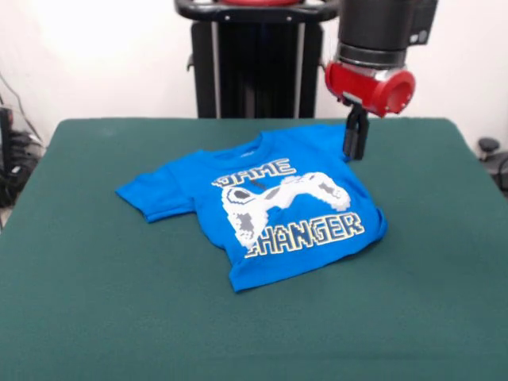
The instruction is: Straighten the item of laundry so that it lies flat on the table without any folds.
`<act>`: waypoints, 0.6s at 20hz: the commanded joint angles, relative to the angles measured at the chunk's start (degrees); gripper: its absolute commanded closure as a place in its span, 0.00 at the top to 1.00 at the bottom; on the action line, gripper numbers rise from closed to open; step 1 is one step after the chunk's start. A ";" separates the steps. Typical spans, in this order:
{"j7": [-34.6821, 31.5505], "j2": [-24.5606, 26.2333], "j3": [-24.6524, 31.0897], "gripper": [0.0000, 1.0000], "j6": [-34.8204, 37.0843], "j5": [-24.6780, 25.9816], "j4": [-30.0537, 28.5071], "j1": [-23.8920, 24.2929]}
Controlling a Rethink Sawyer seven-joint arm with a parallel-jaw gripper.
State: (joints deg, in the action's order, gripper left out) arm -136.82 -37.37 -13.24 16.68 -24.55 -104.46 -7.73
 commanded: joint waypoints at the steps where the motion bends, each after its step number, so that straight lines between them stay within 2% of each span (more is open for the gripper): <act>1: 6.01 -0.74 -0.94 0.00 8.93 10.83 4.35 0.01; 5: 4.05 -3.26 -0.72 0.00 11.10 12.88 3.77 0.45; 12: -1.40 -4.02 7.12 0.00 1.57 14.95 -9.84 2.04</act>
State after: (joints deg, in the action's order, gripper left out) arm -136.82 -42.44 -14.27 20.05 -12.38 -104.41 -7.24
